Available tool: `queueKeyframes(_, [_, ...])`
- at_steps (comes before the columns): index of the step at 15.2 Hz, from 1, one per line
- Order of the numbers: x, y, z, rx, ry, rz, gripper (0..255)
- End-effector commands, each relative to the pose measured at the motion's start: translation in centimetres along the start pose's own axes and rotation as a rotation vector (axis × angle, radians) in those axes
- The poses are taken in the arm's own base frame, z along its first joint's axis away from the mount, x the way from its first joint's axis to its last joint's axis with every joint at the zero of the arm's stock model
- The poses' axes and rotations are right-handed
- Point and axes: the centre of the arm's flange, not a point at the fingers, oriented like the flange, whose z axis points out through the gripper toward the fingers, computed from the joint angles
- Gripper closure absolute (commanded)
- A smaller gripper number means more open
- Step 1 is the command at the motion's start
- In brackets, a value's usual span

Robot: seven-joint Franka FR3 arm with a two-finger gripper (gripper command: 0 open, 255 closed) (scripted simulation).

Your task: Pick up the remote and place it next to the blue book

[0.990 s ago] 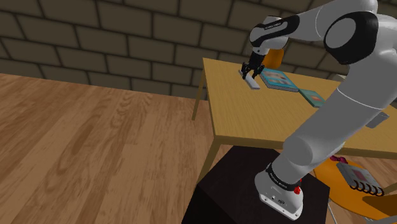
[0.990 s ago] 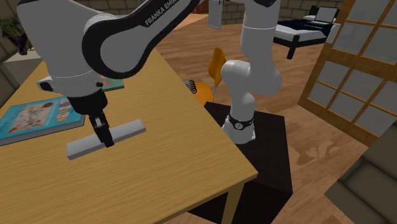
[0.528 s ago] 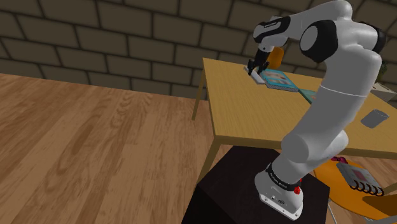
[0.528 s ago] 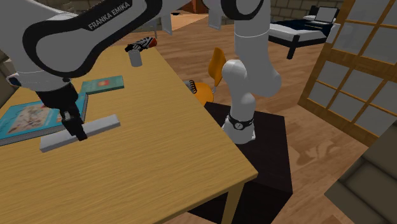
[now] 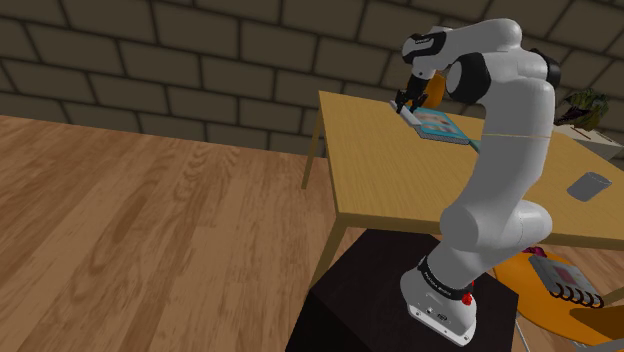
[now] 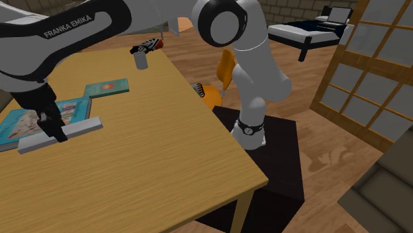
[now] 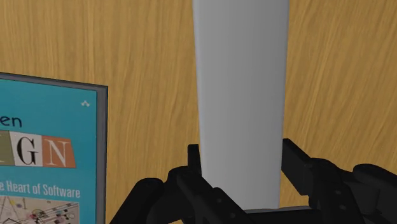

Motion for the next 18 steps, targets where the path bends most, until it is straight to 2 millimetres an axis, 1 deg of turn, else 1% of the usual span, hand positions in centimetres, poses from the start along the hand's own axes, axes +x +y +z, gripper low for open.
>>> queueKeyframes(1, [0.2, 0.1, 1.0, 0.0, 0.001, -0.001, 255])
queueKeyframes(14, [0.1, 0.0, 7.9, 0.0, 0.001, -0.001, 255])
queueKeyframes(15, [0.1, 0.0, 8.3, 0.0, 0.001, -0.001, 255])
queueKeyframes(18, [0.1, 0.0, 8.3, 0.0, 0.001, -0.001, 255])
